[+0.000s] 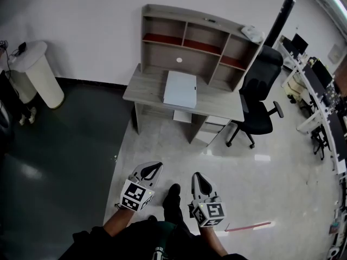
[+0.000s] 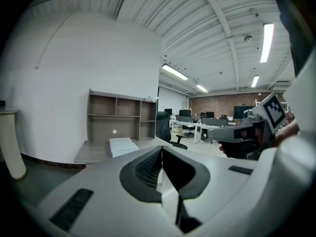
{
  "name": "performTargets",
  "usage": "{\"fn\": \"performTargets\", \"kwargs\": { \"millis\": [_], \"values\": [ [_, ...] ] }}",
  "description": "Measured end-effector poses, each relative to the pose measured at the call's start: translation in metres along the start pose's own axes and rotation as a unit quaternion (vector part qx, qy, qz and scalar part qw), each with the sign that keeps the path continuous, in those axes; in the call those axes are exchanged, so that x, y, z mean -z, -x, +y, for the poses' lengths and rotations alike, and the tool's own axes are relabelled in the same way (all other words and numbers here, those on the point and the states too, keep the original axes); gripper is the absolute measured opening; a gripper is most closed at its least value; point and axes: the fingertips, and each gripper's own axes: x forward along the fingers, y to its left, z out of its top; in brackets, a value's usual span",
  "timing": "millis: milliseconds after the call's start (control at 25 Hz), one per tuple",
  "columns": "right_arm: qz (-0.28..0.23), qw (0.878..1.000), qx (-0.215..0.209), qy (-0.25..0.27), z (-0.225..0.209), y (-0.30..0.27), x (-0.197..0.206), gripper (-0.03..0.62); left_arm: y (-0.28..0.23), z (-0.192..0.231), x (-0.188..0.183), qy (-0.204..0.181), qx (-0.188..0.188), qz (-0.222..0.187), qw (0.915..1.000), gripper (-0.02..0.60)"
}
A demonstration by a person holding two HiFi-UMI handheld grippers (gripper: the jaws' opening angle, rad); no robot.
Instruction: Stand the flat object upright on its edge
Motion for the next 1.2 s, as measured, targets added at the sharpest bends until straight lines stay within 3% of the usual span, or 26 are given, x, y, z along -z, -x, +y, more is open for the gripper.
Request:
{"fn": "performTargets", "kwargs": {
  "millis": [400, 680, 840, 1040, 1200],
  "values": [
    [-0.003, 1.0, -0.019, -0.006, -0.08, -0.119, -0.028, 0.035, -0.113, 0.067, -0.026, 0.001, -0.02, 0.011, 0.9997, 0.011],
    [-0.012, 0.999, -0.035, -0.009, -0.157, -0.207, -0.072, 0.035, -0.203, 0.119, -0.059, 0.001, -0.044, 0.012, 0.9989, 0.011],
    [-0.011, 0.999, -0.051, 0.002, -0.178, -0.249, -0.084, 0.035, -0.232, 0.152, -0.073, 0.006, -0.067, 0.005, 0.9977, 0.011],
    [-0.015, 0.997, -0.048, 0.058, -0.193, -0.302, -0.096, 0.034, -0.265, 0.195, -0.084, 0.014, -0.082, 0.002, 0.9966, 0.011],
    [0.002, 0.996, -0.068, 0.048, -0.198, -0.36, -0.093, 0.034, -0.303, 0.244, -0.082, 0.025, -0.084, 0.0, 0.9962, 0.011]
  ]
}}
